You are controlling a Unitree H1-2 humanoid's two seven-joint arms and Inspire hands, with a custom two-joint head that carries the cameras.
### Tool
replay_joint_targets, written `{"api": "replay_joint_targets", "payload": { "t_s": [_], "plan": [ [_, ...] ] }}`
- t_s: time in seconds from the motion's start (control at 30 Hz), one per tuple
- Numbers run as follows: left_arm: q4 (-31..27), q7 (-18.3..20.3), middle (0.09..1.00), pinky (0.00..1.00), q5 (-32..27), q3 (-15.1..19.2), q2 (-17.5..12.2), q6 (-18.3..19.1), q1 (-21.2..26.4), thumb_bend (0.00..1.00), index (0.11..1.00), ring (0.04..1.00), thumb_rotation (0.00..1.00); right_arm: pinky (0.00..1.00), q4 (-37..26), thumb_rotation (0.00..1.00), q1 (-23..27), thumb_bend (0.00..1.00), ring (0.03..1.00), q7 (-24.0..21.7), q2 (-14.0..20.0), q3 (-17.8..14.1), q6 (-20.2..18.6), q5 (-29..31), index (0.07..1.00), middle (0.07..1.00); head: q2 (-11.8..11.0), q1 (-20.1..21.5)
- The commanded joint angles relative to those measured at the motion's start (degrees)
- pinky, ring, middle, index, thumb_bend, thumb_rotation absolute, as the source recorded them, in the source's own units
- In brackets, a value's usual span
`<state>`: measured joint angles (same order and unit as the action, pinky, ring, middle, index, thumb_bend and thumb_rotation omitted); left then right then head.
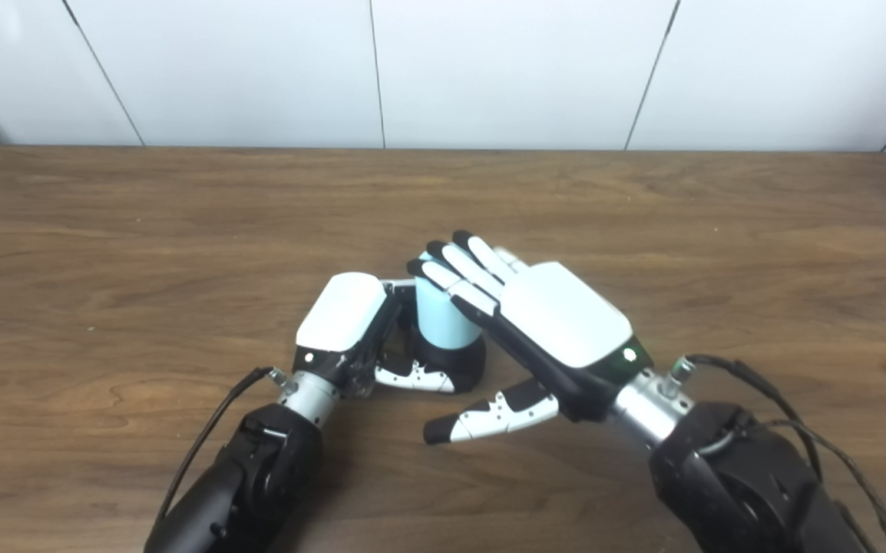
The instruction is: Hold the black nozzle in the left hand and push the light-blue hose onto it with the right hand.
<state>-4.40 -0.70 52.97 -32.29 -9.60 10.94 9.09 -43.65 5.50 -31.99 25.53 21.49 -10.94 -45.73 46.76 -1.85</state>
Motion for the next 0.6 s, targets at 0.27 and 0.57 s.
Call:
{"api": "replay_joint_targets", "payload": {
  "t_s": [0.27, 0.57],
  "plan": [
    [5.8, 11.0, 0.500, 0.36, 0.0, -3.1, -2.6, 4.4, -6.3, 0.48, 0.492, 0.477, 0.00, 0.97, 3.1, 0.88, -1.5, 0.62, 1.000, -7.3, 3.7, -1.0, -1.2, 1.5, 0.946, 0.995, 0.2, -0.4],
    [5.4, 10.5, 0.493, 0.36, -0.1, -3.0, -2.5, 4.1, -6.7, 0.48, 0.497, 0.480, 0.00, 0.98, 2.9, 0.93, 2.4, 0.64, 1.000, -9.5, 2.6, -0.4, -2.0, 1.6, 0.959, 0.997, 0.4, -0.6]
  ]
}}
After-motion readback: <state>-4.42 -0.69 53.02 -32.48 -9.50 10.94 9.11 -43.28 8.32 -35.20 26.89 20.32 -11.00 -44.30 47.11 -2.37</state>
